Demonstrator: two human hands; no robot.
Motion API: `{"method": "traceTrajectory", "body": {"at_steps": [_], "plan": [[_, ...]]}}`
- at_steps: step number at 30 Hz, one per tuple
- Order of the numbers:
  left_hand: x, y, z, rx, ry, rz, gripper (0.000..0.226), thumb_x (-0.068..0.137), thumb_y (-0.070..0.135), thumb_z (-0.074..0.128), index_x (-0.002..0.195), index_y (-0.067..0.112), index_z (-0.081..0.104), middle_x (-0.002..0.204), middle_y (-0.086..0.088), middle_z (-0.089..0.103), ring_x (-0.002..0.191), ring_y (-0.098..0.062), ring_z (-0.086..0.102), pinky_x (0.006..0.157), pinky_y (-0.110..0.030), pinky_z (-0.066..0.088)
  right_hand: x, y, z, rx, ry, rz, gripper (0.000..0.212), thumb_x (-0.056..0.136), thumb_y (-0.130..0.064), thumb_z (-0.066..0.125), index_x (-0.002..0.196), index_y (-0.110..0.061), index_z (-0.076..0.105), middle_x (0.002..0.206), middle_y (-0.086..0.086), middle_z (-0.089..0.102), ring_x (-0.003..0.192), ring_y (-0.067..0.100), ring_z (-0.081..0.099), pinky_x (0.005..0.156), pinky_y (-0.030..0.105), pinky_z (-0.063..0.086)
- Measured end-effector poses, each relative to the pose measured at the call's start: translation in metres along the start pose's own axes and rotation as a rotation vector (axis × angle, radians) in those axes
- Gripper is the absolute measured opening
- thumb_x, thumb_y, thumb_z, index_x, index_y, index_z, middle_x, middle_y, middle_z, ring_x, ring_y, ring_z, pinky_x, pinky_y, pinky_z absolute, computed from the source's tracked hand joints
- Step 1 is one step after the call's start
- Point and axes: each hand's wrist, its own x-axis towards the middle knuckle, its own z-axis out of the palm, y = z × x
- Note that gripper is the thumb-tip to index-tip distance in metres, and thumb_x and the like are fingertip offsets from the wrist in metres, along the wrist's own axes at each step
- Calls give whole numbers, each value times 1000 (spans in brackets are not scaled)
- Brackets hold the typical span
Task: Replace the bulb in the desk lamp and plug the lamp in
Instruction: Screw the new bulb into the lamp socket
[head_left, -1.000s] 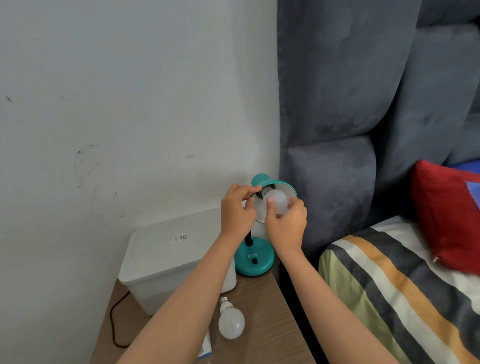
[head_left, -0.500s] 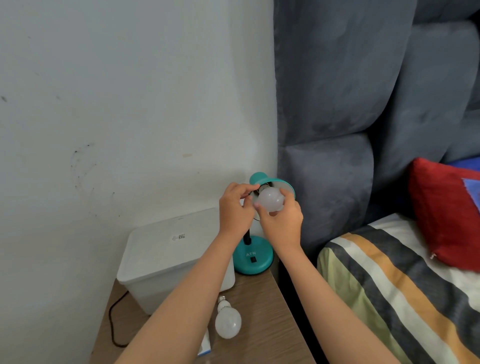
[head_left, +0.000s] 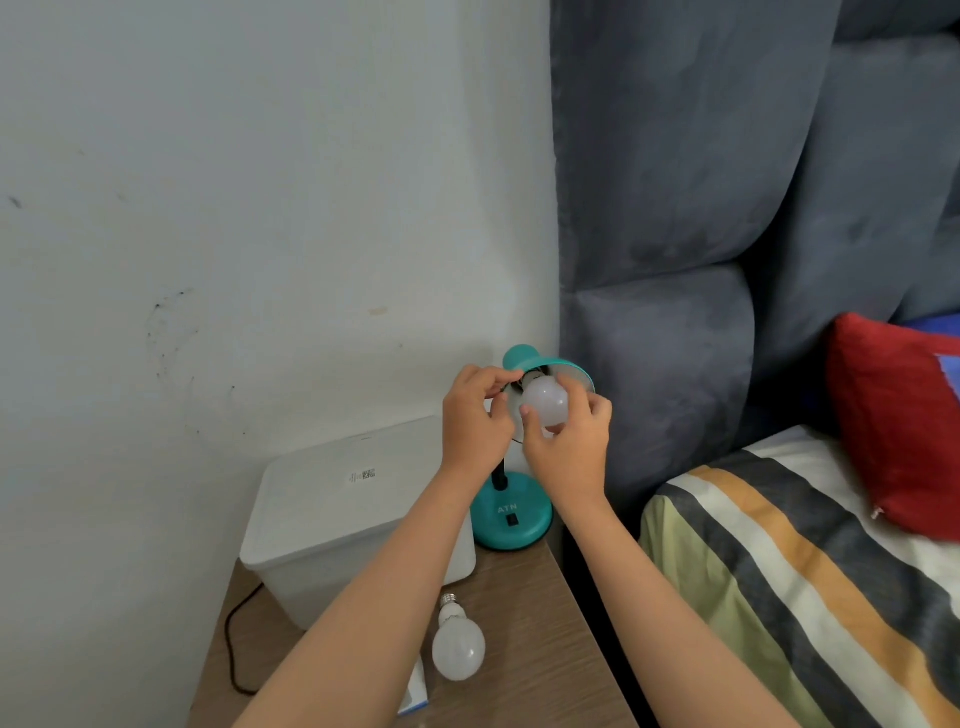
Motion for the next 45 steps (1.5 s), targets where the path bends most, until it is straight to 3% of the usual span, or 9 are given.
{"method": "traceTrajectory", "body": {"at_steps": [6,11,15,22,29,34,39,42,45], "plan": [[1,0,-1,23,-3,30,36,80,-12,51,98,14,69,93,-2,58,83,-2,57,80,-3,42,7,-2,3,109,63,231,53,84,-43,65,120,-6,51,104,13,65,91,24,65,65,18,47],[1,0,0,87,-14,46,36,80,-11,49,99,14,66,94,-1,55,88,-9,56,77,-7,43,3,-7,0,30,8,116,56,83,-28,69,130,-10,44,115,5,49,92,12,43,64,-2,35],[1,1,1,89,-32,56,39,78,-14,45,99,12,64,97,-3,52,89,-6,55,79,-1,40,5,-5,2,88,56,228,46,85,-45,63,114,-12,49,98,12,65,87,24,64,64,22,47],[2,0,-3,86,-50,66,36,80,-12,46,101,11,64,98,-3,52,91,-8,55,81,0,39,3,-16,0,9,-51,156,63,82,-25,71,132,-8,37,120,8,45,99,14,44,70,9,33],[4,-1,-2,83,-71,87,33,81,-10,48,98,13,64,94,-2,52,89,-11,57,79,-4,42,13,-25,3,181,33,417,57,81,-47,67,112,-2,47,108,11,59,86,17,54,57,18,39],[4,-3,-5,80,-63,84,34,80,-10,48,99,13,64,97,-6,54,91,-11,57,80,-2,41,11,-22,-2,46,17,246,58,82,-42,67,120,-2,47,114,15,56,101,25,55,73,22,39],[2,-2,-5,76,-66,78,38,79,-12,46,102,13,64,98,-7,53,91,-10,56,82,-1,41,0,-17,1,-28,41,60,38,87,-30,64,121,-17,53,108,11,52,85,17,49,72,24,41],[3,-2,-6,86,-60,89,39,78,-13,45,101,12,64,96,-5,52,90,-10,55,82,-1,40,7,-18,2,60,142,222,37,85,-35,65,112,-12,55,102,10,62,90,23,58,75,28,45],[5,-2,-5,97,-50,90,39,78,-13,45,101,12,64,96,-5,52,89,-10,55,82,-1,39,16,-17,5,248,154,554,42,83,-46,61,101,-8,54,92,6,62,74,25,70,72,36,57]]}}
